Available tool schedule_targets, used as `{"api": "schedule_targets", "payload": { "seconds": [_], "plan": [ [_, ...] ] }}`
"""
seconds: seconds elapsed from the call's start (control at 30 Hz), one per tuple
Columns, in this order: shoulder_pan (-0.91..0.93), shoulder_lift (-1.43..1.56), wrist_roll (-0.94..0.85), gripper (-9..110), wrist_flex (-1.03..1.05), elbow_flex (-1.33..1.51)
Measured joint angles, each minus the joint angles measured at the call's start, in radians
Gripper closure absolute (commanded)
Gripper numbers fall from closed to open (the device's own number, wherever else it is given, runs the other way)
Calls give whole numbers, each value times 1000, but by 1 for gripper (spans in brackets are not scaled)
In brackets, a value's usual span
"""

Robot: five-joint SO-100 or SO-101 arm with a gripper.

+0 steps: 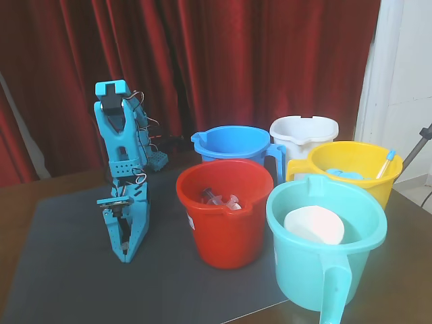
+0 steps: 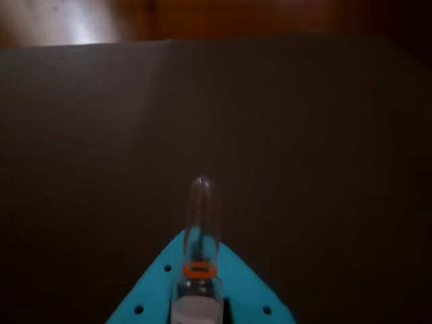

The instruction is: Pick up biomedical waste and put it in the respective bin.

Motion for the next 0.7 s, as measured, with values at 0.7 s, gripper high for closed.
{"api": "schedule_targets", "payload": {
  "seconds": [0.7],
  "plan": [
    [3,359,-336,102,353,91]
  ]
}}
